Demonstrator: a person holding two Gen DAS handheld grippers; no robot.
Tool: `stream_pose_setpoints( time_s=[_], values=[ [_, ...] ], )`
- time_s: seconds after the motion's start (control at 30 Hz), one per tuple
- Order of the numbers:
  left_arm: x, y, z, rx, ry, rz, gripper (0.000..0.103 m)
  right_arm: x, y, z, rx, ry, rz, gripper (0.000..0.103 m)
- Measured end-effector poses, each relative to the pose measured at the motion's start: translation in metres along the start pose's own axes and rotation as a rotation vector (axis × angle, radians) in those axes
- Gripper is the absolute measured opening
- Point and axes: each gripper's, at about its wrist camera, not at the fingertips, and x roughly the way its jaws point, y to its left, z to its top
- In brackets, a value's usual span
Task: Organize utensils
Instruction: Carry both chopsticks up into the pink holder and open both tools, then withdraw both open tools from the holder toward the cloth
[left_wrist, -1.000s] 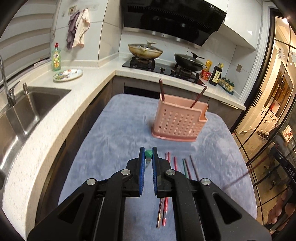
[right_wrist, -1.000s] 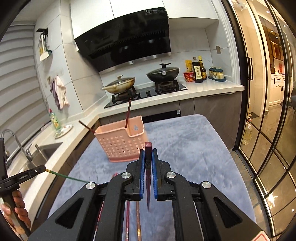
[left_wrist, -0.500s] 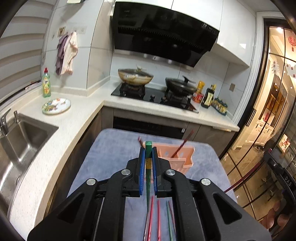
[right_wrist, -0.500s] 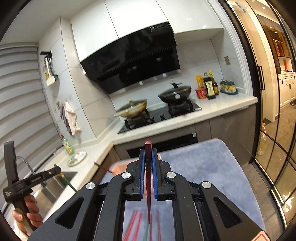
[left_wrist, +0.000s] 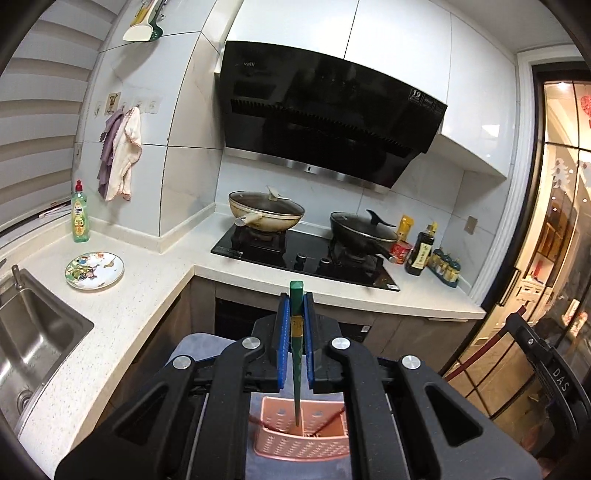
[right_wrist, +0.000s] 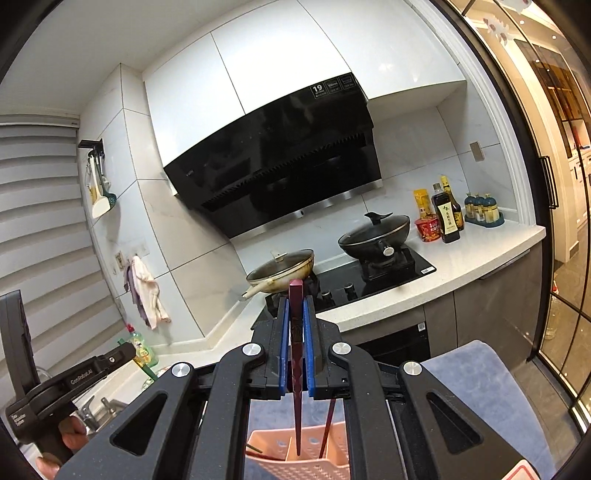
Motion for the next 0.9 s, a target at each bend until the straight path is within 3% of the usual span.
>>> stream_pose_setpoints(
  time_s=[0.43, 0.63, 0.67, 0.73, 0.87, 0.9],
  values=[
    [0.059, 0.011, -0.048, -0.006, 0.137, -0.005, 0.007, 0.069, -0.02, -0.081, -0.019, 0.213, -0.036, 0.007],
    [0.068, 0.013, -0.061, -0.003, 0.175, -0.001, 0.007, 0.078, -0.02, -0.097, -0.034, 0.263, -0.054, 0.007],
    [0.067, 0.012, -0.063, -0.003, 0.177, -0.004, 0.008, 0.074, -0.02, -0.097, -0.04, 0.254, -0.058, 0.014],
    [0.064, 0.013, -0.064, -0.007, 0.171, -0.005, 0.009, 0.068, -0.019, -0.095, -0.043, 0.244, -0.059, 0.016],
    [0.05, 0.018, -0.064, -0.025, 0.162, -0.002, 0.044, 0.049, -0.018, -0.087, -0.038, 0.221, -0.039, 0.023],
    [0.046, 0.018, -0.064, -0.029, 0.156, -0.003, 0.048, 0.044, -0.017, -0.085, -0.039, 0.217, -0.034, 0.023]
  ],
)
